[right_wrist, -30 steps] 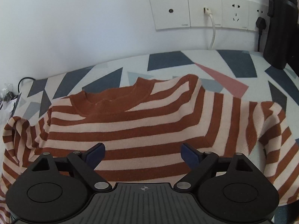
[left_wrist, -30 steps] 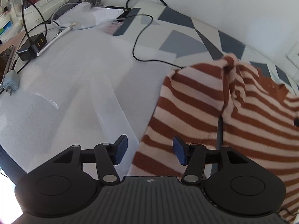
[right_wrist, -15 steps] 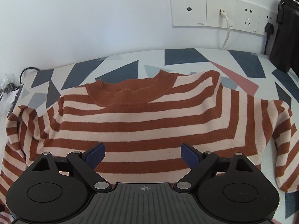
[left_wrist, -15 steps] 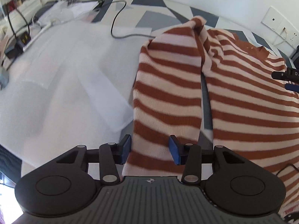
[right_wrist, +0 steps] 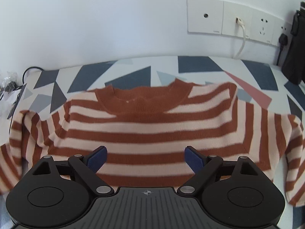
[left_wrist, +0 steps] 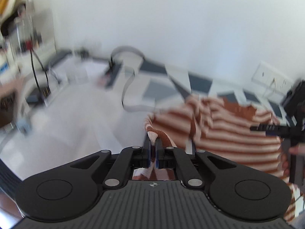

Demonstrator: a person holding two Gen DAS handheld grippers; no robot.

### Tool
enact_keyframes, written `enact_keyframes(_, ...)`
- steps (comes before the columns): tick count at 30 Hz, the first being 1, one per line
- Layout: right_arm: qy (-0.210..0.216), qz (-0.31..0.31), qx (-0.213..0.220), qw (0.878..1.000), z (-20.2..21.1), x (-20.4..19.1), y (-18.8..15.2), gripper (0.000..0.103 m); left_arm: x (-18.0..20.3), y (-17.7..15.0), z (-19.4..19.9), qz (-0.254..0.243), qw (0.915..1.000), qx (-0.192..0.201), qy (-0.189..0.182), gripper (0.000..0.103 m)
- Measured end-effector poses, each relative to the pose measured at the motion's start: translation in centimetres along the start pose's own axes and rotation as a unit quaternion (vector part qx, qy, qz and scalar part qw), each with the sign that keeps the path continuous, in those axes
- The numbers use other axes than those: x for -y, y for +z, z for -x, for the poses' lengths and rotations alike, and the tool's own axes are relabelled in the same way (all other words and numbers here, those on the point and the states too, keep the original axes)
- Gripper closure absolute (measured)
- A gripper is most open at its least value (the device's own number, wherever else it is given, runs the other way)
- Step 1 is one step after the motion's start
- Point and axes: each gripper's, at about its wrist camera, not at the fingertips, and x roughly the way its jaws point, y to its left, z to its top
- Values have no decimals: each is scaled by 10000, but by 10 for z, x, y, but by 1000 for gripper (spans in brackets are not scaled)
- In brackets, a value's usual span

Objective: Fold clothes

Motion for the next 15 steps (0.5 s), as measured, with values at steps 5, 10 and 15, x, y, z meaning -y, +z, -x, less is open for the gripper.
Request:
enact_keyframes(5,152,384,202,9989,-13,-22,25,17,-22,42,14,229,9969,697,276,99)
enact_keyframes(10,374,980,207,9943,-28,-59,37,17,-49,55,27,972,9897,1021,250,99)
enact_keyframes(15,436,1595,80,9862,-45,-94,31,17,-69,45,29,1394,9851,961,312,99)
